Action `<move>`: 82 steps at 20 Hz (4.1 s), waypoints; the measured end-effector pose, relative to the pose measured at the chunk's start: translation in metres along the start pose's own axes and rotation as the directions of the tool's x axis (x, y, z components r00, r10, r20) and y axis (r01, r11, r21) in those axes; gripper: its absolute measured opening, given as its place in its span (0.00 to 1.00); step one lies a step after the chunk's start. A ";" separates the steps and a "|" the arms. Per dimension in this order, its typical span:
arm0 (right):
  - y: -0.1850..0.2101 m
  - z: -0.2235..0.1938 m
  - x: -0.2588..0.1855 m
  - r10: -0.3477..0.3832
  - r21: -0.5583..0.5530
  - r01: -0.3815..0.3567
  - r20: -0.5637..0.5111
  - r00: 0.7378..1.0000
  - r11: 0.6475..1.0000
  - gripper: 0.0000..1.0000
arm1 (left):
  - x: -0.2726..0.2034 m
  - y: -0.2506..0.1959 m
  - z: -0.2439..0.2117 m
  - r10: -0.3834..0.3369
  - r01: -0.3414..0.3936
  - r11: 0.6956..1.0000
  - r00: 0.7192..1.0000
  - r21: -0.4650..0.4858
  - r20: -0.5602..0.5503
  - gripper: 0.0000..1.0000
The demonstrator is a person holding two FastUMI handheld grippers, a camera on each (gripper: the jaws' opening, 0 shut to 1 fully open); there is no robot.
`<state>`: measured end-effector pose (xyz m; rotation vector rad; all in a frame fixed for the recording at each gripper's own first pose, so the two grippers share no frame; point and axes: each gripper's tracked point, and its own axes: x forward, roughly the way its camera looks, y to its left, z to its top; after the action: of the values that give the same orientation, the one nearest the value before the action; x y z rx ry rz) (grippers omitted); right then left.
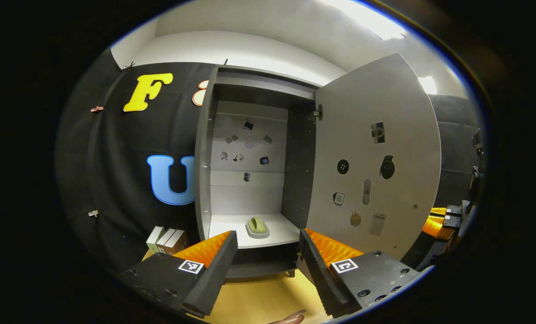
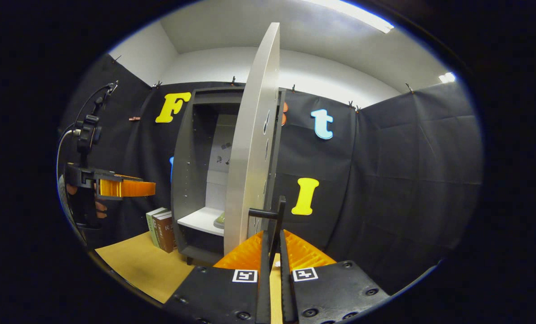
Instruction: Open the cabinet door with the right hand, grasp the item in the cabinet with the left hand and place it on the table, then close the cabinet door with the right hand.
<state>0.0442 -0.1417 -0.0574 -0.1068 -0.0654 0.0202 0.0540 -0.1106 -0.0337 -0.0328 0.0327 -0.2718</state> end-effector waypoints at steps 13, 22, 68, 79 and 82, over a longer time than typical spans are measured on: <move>-0.116 -0.026 -0.057 -0.317 -0.058 0.316 -0.005 0.948 0.947 0.23 | 0.109 0.001 0.018 -0.037 0.037 0.999 0.999 -0.029 -0.020 0.87; -0.205 -0.082 -0.068 -0.514 -0.141 0.502 -0.069 0.855 0.853 0.98 | 0.237 0.009 -0.017 -0.045 0.031 0.998 0.965 -0.059 -0.260 0.87; -0.180 -0.115 -0.032 -0.390 -0.069 0.384 -0.152 0.908 0.921 0.98 | 0.224 0.024 -0.077 -0.008 -0.071 0.984 0.898 -0.162 -0.441 0.19; -0.148 -0.127 -0.010 -0.238 -0.037 0.235 -0.195 0.951 0.971 0.98 | 0.077 -0.017 -0.189 -0.062 -0.100 0.959 0.840 -0.266 -0.539 0.19; -0.146 -0.135 -0.011 -0.219 -0.031 0.218 -0.227 0.949 0.976 0.98 | 0.061 -0.027 -0.236 -0.070 -0.106 0.961 0.801 -0.255 -0.595 0.19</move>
<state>0.0449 -0.3015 -0.1764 -0.1062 0.1538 -0.2139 0.0970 -0.1601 -0.2698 -0.2262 0.7114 -0.2473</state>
